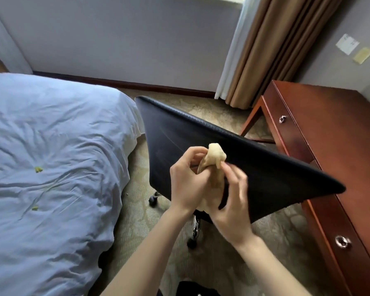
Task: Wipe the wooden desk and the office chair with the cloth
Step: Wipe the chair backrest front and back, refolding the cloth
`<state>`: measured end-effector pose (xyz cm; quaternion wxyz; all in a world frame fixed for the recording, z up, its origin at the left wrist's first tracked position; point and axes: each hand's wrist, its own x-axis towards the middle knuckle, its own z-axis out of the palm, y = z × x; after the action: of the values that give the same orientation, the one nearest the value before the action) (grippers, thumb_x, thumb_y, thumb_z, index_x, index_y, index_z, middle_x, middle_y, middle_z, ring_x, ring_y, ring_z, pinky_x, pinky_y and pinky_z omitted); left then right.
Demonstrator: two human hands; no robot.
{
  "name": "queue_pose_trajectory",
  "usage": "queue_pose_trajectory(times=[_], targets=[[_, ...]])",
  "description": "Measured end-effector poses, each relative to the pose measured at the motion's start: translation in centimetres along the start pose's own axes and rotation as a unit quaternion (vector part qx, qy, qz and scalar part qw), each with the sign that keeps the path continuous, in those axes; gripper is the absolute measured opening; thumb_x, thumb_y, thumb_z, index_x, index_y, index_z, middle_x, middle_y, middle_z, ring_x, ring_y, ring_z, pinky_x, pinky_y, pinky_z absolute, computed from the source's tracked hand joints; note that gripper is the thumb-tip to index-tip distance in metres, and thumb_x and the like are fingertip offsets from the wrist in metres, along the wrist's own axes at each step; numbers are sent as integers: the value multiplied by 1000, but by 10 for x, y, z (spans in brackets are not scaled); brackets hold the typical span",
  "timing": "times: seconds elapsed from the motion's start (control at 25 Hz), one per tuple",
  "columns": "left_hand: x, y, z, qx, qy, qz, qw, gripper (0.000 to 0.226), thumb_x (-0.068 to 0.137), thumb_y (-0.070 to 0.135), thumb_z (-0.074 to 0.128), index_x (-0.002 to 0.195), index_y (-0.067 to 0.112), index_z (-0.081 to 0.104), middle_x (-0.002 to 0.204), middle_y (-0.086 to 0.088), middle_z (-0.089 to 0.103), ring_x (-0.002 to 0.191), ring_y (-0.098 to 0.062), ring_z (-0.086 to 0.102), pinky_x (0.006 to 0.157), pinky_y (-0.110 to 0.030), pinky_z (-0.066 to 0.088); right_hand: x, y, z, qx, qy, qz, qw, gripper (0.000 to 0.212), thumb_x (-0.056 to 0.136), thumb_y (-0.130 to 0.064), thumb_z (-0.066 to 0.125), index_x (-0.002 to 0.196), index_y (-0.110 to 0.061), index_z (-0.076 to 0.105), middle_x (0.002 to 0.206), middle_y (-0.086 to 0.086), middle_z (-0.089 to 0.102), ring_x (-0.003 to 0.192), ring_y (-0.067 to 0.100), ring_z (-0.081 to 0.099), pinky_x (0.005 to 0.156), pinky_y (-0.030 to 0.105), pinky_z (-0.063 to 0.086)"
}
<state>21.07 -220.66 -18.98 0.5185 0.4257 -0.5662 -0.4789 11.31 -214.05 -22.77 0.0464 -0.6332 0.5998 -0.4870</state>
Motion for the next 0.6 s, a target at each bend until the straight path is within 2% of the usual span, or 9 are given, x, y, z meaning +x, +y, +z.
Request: queue_pose_trajectory(times=[0.04,0.12,0.16,0.28,0.44,0.6], targets=[[-1,2,-6,0,-17,-12,1000,20,70,15,68,86,27,65,77,10,68,74,-5,65,69,-22,53,-8,-8,12,38,-30,44,998,77,80,-14,73,143,-24,30,140,5,31,130,13,39,105,30,40],[5,5,-23,10,-69,-25,997,17,77,14,70,91,21,66,80,5,69,78,-9,66,70,-26,53,-4,-27,37,71,-3,96,993,86,81,-12,74,145,-36,23,145,-10,22,131,7,38,103,23,41],[7,7,-32,14,-96,-28,995,17,80,12,70,96,19,66,83,4,69,80,-11,66,71,-26,53,2,-35,48,73,32,112,991,82,83,-11,71,145,-39,24,143,-13,23,129,5,40,101,22,42],[15,7,-60,5,-180,-22,983,29,85,4,64,112,15,63,97,3,70,91,-12,67,79,-26,53,23,-52,72,70,141,125,980,57,91,-19,60,141,-33,37,137,-7,33,124,10,46,96,23,47],[36,-16,-89,14,-236,31,971,36,89,2,60,122,15,61,113,6,68,110,-7,61,95,-26,48,35,-25,87,-27,187,31,981,48,84,-5,66,130,-17,54,123,3,52,115,19,52,95,25,47],[50,-79,-96,46,-186,104,976,37,89,6,60,122,22,60,118,15,64,115,-1,56,97,-19,43,41,30,117,-131,265,-149,944,39,88,-2,58,122,-20,56,115,6,59,102,21,51,89,33,48]])
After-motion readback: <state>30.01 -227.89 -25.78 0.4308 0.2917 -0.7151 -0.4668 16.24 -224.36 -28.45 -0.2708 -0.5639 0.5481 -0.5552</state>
